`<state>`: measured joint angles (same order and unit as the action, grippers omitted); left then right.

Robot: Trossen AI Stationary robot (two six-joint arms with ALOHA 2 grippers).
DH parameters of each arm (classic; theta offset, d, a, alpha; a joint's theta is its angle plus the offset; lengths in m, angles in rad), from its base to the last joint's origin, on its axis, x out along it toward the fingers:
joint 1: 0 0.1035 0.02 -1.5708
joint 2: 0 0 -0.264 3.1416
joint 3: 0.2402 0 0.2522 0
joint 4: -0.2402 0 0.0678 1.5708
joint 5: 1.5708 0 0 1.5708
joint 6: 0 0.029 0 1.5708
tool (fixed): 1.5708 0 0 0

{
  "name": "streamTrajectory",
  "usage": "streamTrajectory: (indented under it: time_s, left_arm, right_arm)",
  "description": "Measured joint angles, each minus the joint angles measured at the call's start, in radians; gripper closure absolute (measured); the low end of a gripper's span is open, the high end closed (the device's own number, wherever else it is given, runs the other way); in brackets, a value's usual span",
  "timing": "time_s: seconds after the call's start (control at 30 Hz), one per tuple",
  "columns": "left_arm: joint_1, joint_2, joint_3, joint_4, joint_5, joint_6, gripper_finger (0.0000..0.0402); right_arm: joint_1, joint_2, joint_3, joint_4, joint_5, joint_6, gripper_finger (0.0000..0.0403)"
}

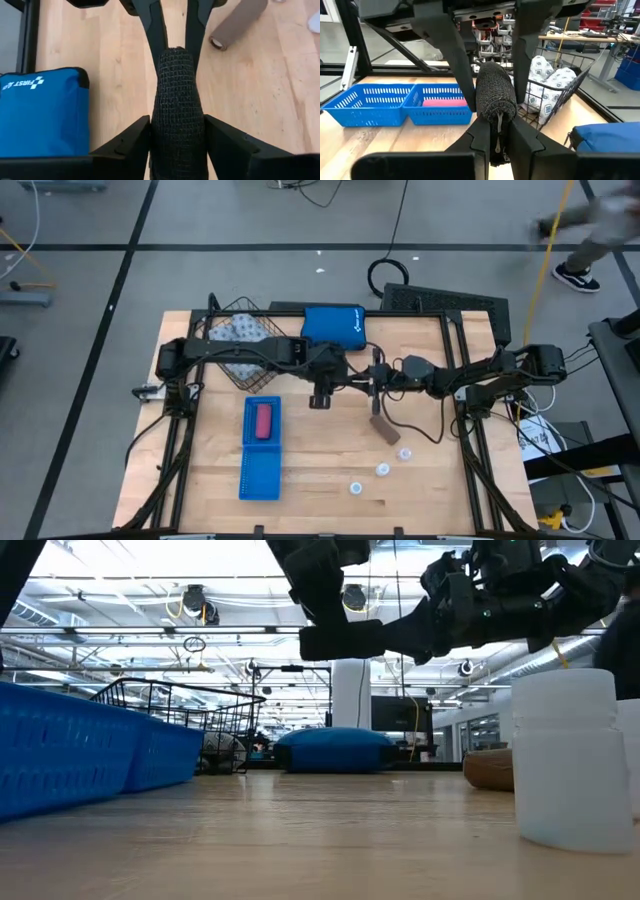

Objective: Pick & place medical supplies in basket/bin
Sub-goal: Put the black bandage into the top blue bin

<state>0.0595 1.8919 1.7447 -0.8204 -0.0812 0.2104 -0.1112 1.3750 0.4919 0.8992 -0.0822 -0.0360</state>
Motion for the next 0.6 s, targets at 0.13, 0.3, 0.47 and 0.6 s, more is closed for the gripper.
streamTrajectory:
  time_s: [0.13,0.3,0.47,0.6]
  left_arm:
    - [0.010,-0.003,0.000,0.007,0.015,-0.010,0.0264]
    - [0.020,-0.003,0.000,-0.004,0.061,-0.042,0.0344]
    - [-0.017,-0.038,-0.023,-0.012,0.029,-0.151,0.0350]
    - [-0.057,-0.120,-0.104,-0.028,-0.054,-0.296,0.0350]
  right_arm:
    - [-0.001,-0.001,0.000,0.003,0.002,0.000,0.0374]
    - [-0.001,-0.001,0.000,0.001,0.003,-0.007,0.0352]
    - [0.000,-0.033,0.003,-0.028,-0.001,-0.013,0.0308]
    - [0.000,-0.090,0.001,-0.107,0.003,-0.014,0.0279]
